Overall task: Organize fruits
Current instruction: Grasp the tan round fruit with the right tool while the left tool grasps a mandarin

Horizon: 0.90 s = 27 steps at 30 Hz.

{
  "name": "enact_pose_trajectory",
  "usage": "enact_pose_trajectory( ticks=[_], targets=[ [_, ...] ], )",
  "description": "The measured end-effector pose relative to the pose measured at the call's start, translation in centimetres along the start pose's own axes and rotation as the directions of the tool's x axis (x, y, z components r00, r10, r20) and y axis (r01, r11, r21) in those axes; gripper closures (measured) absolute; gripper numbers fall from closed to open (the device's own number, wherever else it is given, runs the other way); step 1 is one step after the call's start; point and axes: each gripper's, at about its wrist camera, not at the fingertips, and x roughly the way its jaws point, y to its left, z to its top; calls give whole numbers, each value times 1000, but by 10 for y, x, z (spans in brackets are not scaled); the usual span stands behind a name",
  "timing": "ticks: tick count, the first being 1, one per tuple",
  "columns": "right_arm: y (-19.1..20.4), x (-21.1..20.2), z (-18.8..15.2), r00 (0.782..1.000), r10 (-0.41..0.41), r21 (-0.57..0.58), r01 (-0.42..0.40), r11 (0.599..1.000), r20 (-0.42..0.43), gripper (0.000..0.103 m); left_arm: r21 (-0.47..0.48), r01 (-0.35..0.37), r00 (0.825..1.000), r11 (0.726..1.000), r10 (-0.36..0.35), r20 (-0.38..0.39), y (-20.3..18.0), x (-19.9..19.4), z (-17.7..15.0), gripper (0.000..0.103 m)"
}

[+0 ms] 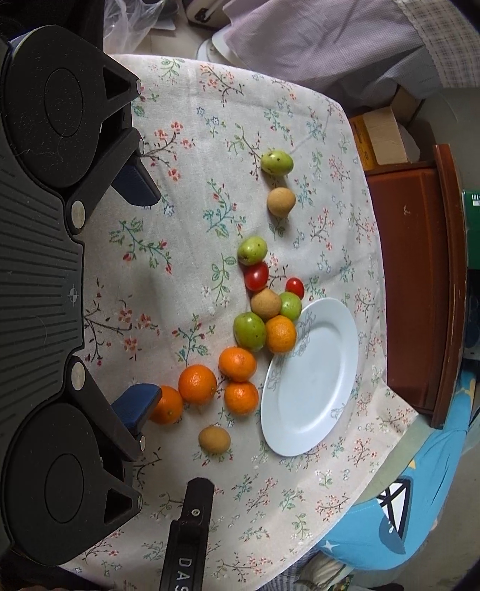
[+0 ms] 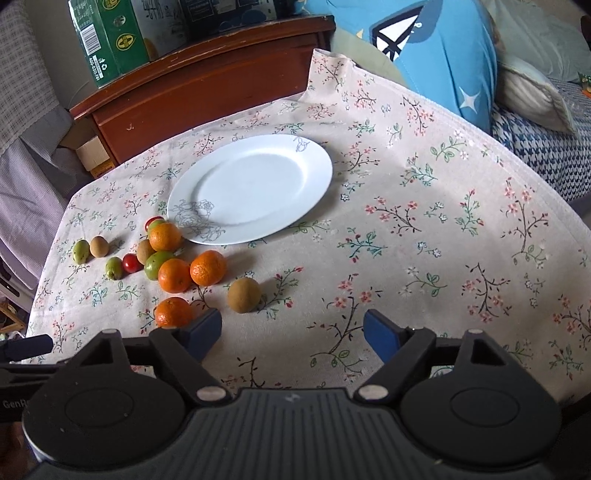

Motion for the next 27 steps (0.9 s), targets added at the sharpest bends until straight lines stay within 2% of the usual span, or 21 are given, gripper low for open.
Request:
enact_pose_trajectory(
  ticks=[4, 8, 14, 17, 24, 27],
  targets=[
    [1, 3, 0, 1000, 26, -7, -26, 1000, -5, 32, 30, 50, 999, 998, -51, 7, -11, 4, -4, 2],
    [3, 6, 0, 999, 40, -20, -41, 999, -3, 34, 55, 94, 995, 994, -95, 15, -23, 10, -5, 2],
    [0, 10, 1, 998, 54, -4, -54, 999, -9, 39, 74, 143, 989, 987, -145, 30, -34, 20, -6, 10],
    [0, 12, 2, 998, 66, 4, -66, 998, -12, 43, 73, 164, 985, 984, -167, 38, -37, 24, -5, 16],
    [4, 21, 7, 995, 100, -14, -100, 995, -9, 58, 81, 188, 981, 979, -191, 41, -43, 33, -6, 45],
    [5, 26, 9, 992, 124, -6, -124, 992, -16, 59, 82, 193, 979, 978, -197, 50, -43, 34, -6, 48]
  ],
)
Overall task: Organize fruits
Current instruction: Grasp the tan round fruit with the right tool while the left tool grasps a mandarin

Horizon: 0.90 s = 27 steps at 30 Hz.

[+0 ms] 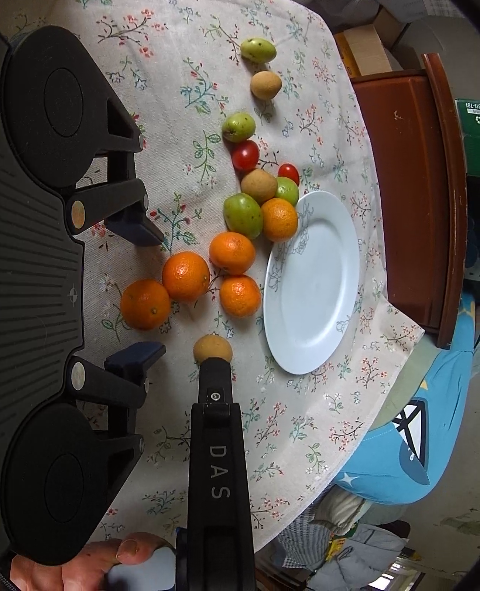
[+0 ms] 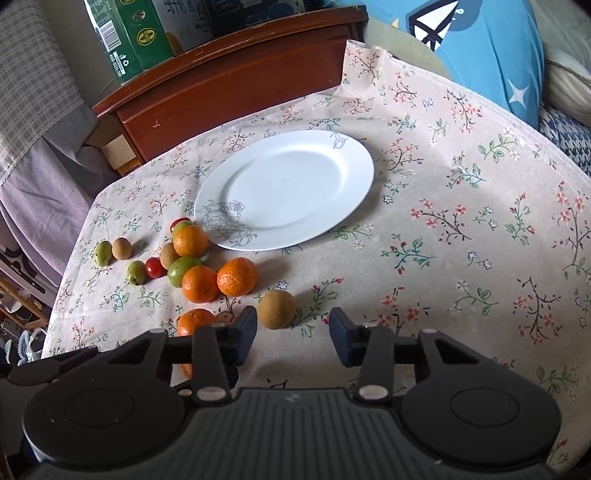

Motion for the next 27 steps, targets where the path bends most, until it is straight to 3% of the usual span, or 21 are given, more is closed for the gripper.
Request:
enact_pose_trajectory(
  ticks=[6, 8, 13, 27],
  targets=[
    [3, 12, 3, 1000, 19, -12, -19, 1000, -18, 61, 1, 13, 1000, 1000, -13, 6, 1, -1, -1, 68],
    [4, 16, 3, 1000, 20, -16, -21, 1000, -24, 66, -2, 34, 999, 999, -34, 6, 1, -2, -1, 75],
    [5, 24, 1, 999, 22, -22, -23, 999, -38, 78, 2, 42, 999, 999, -42, 11, 1, -3, -2, 77],
    [12, 14, -4, 997, 72, -37, -73, 997, -26, 78, -28, 21, 999, 999, -20, 37, 11, -27, -4, 77]
  ],
)
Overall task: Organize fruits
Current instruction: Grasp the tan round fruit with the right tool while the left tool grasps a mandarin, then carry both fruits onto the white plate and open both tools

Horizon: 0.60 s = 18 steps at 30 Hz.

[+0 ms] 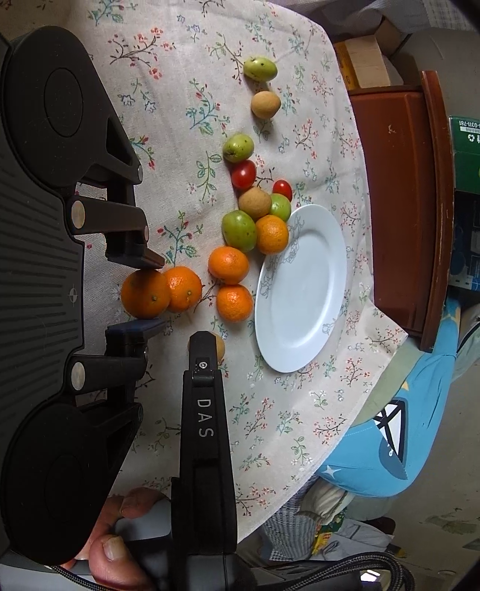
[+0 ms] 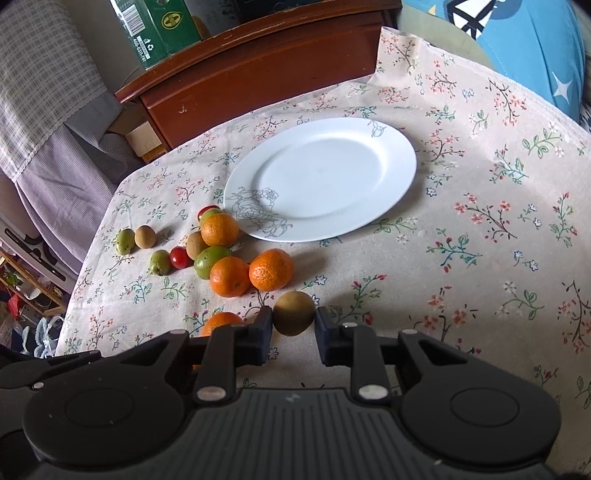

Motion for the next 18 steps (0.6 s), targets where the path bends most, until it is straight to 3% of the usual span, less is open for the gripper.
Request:
enact_pose_trajectory(
  ticks=[7, 18],
  targets=[
    [0, -7, 2, 1000, 19, 16, -19, 1000, 9, 78, -30, -15, 999, 999, 16, 34, 8, -10, 12, 77],
    [5, -18, 29, 998, 52, -37, -50, 998, 38, 78, -45, 18, 997, 999, -15, 71, 28, -9, 55, 77]
  ],
)
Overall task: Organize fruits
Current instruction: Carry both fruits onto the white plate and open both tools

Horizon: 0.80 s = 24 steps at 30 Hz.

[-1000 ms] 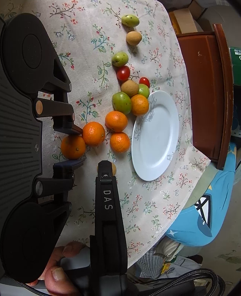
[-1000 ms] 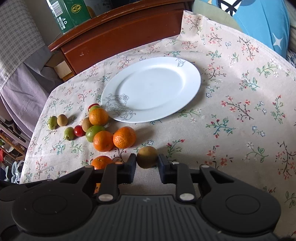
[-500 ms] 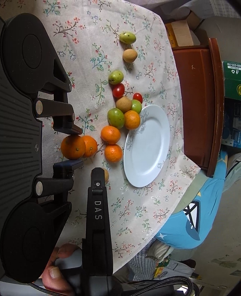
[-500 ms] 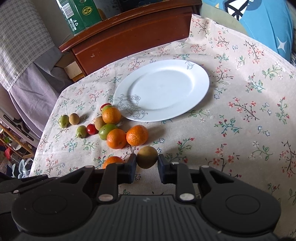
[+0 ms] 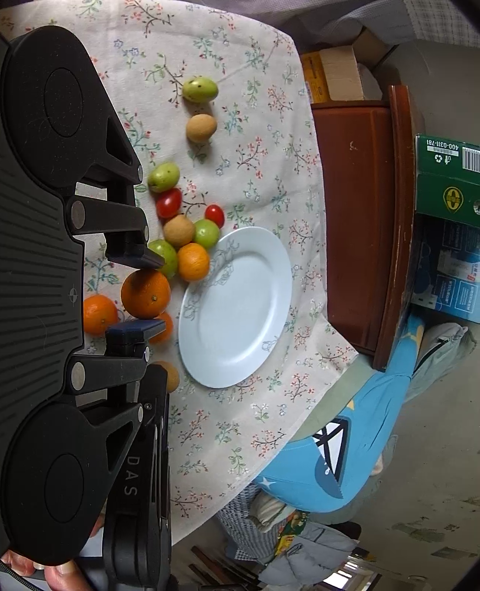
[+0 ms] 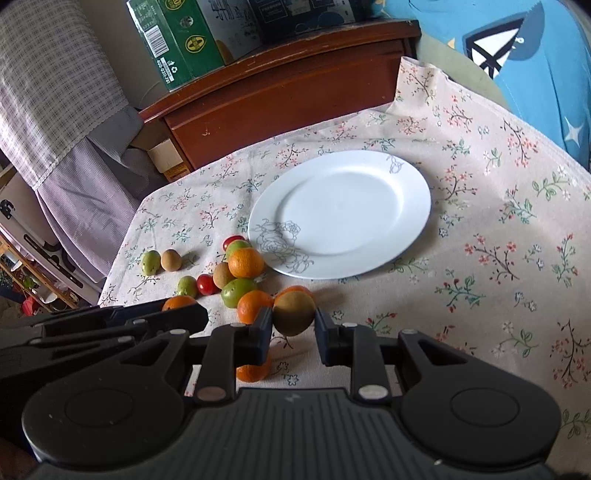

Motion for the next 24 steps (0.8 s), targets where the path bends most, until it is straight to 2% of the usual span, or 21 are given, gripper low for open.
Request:
enact_pose_trajectory(
  ticks=[5, 11, 24],
  targets=[
    [-12, 7, 18, 1000, 18, 43, -18, 999, -1, 78, 22, 21, 1000, 1000, -21, -7, 5, 13, 17, 77],
    [-24, 22, 31, 1000, -30, 93, 29, 995, 6, 78, 44, 29, 999, 999, -28, -22, 6, 37, 31, 77],
    [-36, 52, 45, 997, -70, 151, 72, 986, -21, 78, 76, 47, 997, 996, -42, -63, 6, 85, 48, 76]
  ],
)
